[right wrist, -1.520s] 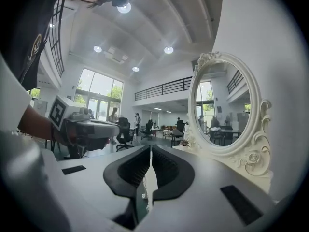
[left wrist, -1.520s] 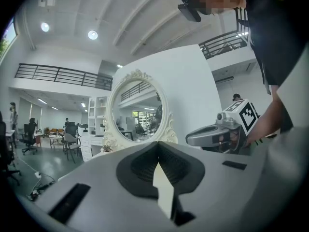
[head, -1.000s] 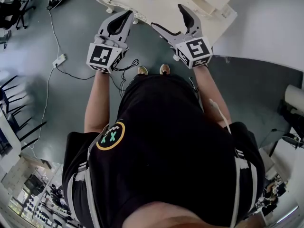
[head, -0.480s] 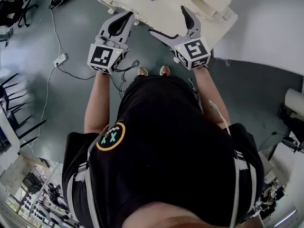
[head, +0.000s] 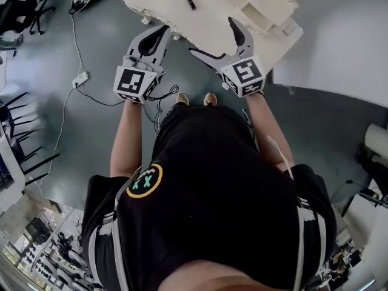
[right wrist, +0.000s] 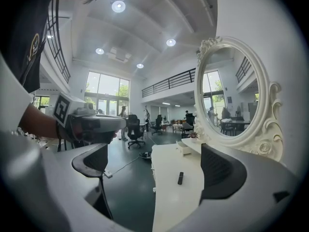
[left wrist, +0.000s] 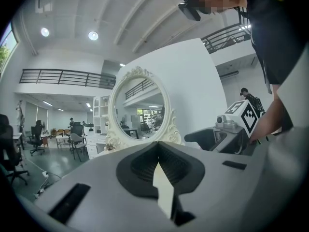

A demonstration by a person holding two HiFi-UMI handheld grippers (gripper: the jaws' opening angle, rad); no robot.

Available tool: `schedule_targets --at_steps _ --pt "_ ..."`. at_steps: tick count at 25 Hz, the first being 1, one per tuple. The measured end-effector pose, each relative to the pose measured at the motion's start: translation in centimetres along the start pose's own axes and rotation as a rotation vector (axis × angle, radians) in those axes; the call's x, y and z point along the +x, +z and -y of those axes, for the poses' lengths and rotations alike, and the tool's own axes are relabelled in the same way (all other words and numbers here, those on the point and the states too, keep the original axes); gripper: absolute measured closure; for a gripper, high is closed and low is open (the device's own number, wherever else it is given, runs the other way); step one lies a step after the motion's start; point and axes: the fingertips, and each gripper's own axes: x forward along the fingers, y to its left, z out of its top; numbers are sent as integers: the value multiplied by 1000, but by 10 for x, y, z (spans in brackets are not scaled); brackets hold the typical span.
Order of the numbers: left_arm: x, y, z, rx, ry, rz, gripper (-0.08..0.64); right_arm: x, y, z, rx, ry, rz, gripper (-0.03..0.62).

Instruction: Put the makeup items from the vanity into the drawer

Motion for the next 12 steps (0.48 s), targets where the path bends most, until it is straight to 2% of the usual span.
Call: schedule_targets --at_steps 6,12 --pt "10 -3 3 -9 24 -17 540 1 -4 10 2 26 -4 -8" --pt "27 -15 -14 -19 6 -30 540 24 -13 26 16 12 -26 -8"
